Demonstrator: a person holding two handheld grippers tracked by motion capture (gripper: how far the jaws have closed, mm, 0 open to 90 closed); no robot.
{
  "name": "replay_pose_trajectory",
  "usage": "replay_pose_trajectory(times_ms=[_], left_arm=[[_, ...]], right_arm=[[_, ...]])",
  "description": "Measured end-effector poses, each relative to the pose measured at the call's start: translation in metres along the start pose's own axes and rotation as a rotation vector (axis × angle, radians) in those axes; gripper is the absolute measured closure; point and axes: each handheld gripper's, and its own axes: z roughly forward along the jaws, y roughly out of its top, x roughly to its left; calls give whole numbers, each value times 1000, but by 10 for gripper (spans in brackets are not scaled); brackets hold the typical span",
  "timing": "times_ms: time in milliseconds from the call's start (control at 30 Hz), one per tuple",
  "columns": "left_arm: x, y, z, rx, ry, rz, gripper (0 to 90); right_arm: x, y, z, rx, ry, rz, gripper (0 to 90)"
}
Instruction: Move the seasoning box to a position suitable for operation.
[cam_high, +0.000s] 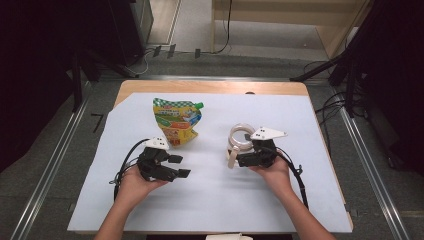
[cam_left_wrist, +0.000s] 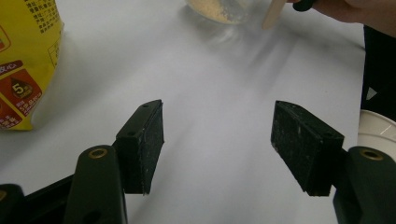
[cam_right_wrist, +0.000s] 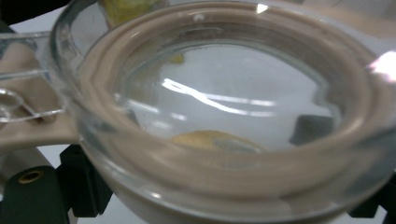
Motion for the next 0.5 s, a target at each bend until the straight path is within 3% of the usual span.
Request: replay_pose_trajectory(times_ms=[500], left_arm=[[0,2,2,4,-2,-10,358]], right_arm=[[35,-5,11,22,70,-59,121]])
